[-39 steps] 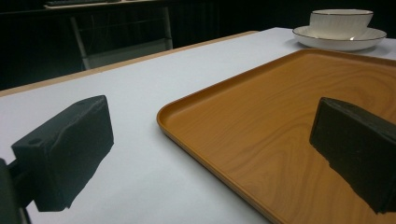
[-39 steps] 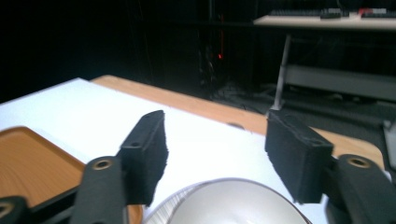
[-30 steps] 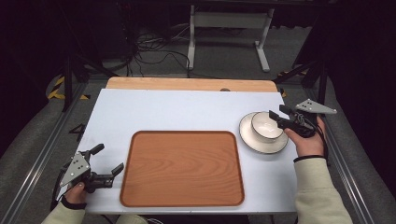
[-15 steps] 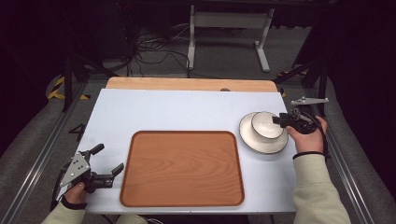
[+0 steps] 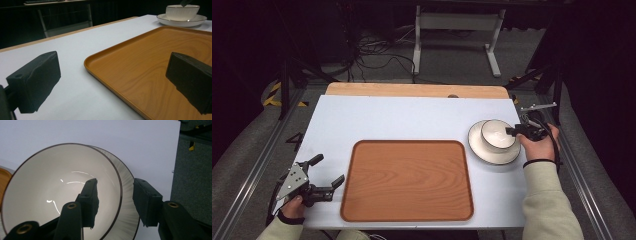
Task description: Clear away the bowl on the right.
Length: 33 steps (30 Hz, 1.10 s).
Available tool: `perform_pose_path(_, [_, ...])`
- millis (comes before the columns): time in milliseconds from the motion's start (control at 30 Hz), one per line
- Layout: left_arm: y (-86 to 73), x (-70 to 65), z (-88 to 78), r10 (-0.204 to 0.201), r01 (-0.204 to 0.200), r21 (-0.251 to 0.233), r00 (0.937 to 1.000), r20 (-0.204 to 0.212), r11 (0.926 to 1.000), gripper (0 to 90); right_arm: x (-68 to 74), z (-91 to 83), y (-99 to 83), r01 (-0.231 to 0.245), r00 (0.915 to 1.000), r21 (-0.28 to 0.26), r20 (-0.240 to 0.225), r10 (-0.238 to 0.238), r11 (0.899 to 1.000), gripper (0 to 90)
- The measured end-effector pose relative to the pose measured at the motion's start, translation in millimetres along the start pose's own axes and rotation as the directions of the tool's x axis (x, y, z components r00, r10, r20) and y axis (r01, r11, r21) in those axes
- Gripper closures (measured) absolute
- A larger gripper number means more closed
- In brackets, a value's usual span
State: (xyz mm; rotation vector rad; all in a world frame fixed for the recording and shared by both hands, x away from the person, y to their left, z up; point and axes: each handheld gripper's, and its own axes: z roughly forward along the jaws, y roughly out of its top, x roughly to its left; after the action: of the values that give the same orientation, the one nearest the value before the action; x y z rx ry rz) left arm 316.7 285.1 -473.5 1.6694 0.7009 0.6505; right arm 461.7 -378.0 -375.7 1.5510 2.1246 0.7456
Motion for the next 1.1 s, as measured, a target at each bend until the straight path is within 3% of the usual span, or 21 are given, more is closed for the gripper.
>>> perform_pose_path(167, [0.0,-0.1,0.1,-0.001,0.001,-0.001,1.0,-0.001,1.0,0.3,-3.8,5.5,-1.4,-0.02,0.9998,0.033,-0.001,0.02,0.999,55.9])
perform_pose_path(500, [0.0,0.2,0.1,0.001,-0.001,0.0,1.0,-0.001,1.0,0.3,-8.0,18.9,-4.9,-0.078,0.9961,0.106,-0.032,0.082,0.991,67.1])
perform_pose_path(700, [0.0,0.3,0.1,0.001,-0.001,-0.001,1.0,-0.001,1.0,0.3,-6.2,23.0,-4.4,-0.094,0.9937,0.132,-0.049,0.101,0.987,78.3])
perform_pose_path(1100, [0.0,0.3,0.1,0.001,-0.001,-0.001,1.0,-0.001,1.0,0.3,-2.1,21.7,-3.8,-0.164,0.9859,0.143,-0.01,0.167,0.976,83.1])
